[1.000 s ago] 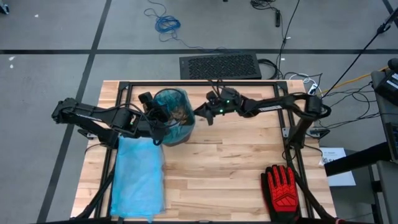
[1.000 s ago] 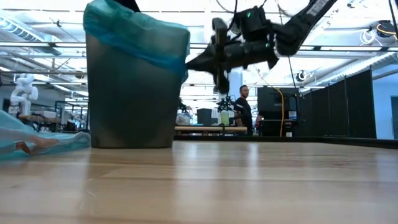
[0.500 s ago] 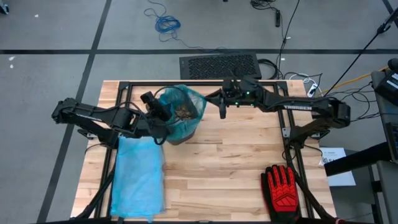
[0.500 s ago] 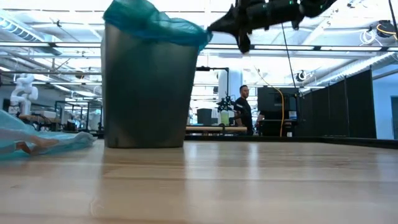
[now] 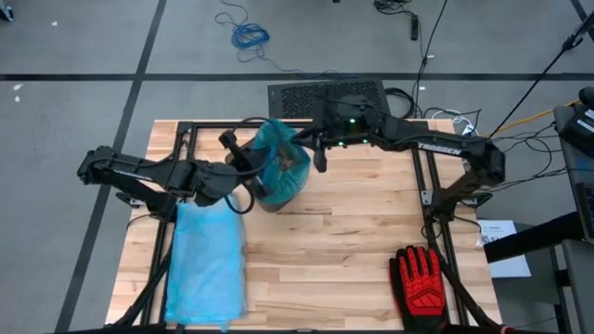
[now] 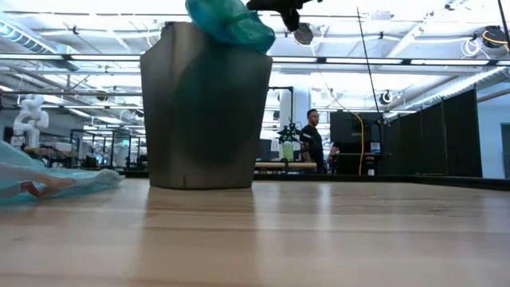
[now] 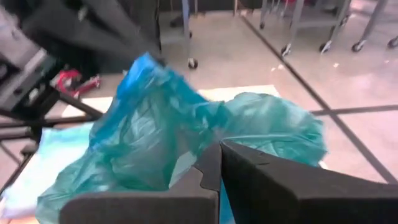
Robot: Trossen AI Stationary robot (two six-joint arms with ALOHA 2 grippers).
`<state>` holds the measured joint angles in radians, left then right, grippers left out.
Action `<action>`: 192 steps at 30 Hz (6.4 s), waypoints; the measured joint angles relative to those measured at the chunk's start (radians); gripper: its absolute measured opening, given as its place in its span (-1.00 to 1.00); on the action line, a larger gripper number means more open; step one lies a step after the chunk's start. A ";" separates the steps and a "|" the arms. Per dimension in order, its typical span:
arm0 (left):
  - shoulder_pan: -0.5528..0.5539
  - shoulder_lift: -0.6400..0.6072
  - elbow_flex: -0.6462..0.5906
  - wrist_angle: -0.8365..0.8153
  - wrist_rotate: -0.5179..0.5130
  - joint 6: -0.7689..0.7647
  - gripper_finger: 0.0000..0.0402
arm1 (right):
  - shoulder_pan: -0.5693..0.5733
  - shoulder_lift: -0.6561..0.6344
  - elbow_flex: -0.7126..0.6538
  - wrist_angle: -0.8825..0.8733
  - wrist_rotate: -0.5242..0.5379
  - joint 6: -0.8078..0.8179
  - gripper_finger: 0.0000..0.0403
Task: Place trash/remove bag and relplace
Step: Remove the blue trash bag from the black trash bin
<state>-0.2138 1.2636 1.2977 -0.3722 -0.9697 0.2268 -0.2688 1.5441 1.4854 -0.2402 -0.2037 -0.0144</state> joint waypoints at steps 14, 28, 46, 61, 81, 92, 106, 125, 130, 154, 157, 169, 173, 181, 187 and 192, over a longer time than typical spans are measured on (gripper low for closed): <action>0.005 0.000 0.025 -0.260 0.001 -0.168 -1.00 | 0.020 0.037 0.048 -0.043 -0.004 -0.040 -0.99; 0.004 0.000 0.025 -0.299 0.004 -0.196 -1.00 | -0.032 -0.016 0.049 -0.080 -0.002 -0.101 -0.32; 0.004 0.000 0.025 -0.321 0.005 -0.196 -1.00 | -0.265 0.054 0.049 -0.189 -0.475 0.200 -0.36; 0.011 0.000 0.035 -0.318 0.005 -0.164 -1.00 | -0.212 0.027 0.049 -0.028 -0.450 0.207 -0.99; 0.004 -0.001 0.067 -0.364 0.004 -0.196 -1.00 | 0.081 -0.064 0.025 -0.537 0.020 -0.426 -0.04; 0.004 -0.001 0.058 -0.433 -0.033 -0.299 -1.00 | 0.395 -0.063 -0.233 -0.103 0.559 -0.582 -0.12; 0.003 0.000 -0.054 -0.401 -0.033 -0.432 -1.00 | 0.537 0.063 -0.528 0.642 0.811 -0.921 -0.36; 0.002 0.000 -0.059 -0.339 -0.003 -0.421 -1.00 | 0.425 0.255 -0.481 1.006 0.960 -1.232 -0.52; 0.002 0.000 -0.059 -0.340 -0.003 -0.409 -1.00 | 0.426 0.251 -0.408 0.950 0.963 -1.252 -0.95; -0.023 0.000 0.051 -0.343 -0.016 -0.247 -1.00 | 0.171 0.075 0.074 -0.236 0.349 -0.262 -1.00; -0.023 -0.001 0.082 -0.343 -0.017 -0.218 -1.00 | 0.109 0.096 0.074 -0.283 0.191 -0.207 -1.00; -0.020 0.000 0.129 -0.412 -0.015 -0.143 -1.00 | 0.076 -0.026 0.074 -0.181 0.101 -0.080 -0.56; -0.015 0.000 0.129 -0.415 -0.007 -0.166 -1.00 | 0.015 -0.056 0.074 -0.157 0.101 -0.004 -0.30; -0.015 0.000 0.129 -0.415 -0.003 -0.169 -1.00 | -0.109 -0.004 0.073 -0.203 -0.011 0.085 -0.02; -0.015 0.000 0.129 -0.412 -0.003 -0.170 -1.00 | -0.173 0.046 0.073 -0.192 -0.059 0.102 0.01; -0.015 0.000 0.129 -0.413 -0.003 -0.194 -1.00 | -0.232 0.109 0.073 -0.206 -0.184 0.143 -0.02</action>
<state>-0.2287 1.2633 1.4269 -0.7856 -0.9726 0.0325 -0.5004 1.6531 1.5585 -0.4461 -0.3881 0.1289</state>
